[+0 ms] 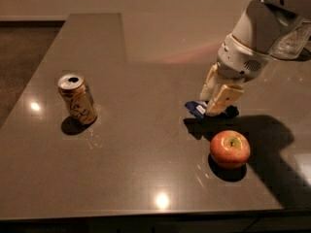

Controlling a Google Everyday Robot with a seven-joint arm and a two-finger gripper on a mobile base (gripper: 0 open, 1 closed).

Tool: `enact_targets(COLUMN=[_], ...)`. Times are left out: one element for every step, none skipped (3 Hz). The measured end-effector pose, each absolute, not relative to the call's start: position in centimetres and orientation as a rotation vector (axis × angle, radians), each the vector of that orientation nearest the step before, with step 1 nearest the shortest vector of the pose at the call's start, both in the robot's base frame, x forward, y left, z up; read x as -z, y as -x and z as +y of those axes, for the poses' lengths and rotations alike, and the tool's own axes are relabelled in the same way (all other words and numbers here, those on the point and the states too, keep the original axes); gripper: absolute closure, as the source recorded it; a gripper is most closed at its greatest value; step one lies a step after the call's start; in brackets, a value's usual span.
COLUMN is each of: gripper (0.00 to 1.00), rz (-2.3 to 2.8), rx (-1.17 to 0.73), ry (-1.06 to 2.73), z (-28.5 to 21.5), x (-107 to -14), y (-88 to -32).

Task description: Move rxbar blueberry near apple

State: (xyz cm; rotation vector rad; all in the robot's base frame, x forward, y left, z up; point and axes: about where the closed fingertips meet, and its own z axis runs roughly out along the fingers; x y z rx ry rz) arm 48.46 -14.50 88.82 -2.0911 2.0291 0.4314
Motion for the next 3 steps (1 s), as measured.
enact_targets(gripper=[0.74,0.51,0.20], rz=[2.140,2.213,2.269], rx=[-0.491,-0.525,-0.561], ry=[2.011,1.953,1.918], z=[-14.7,-14.5,-14.1], x=[-88.5,-87.9,-87.4], y=[-48.2,-48.2,-47.9])
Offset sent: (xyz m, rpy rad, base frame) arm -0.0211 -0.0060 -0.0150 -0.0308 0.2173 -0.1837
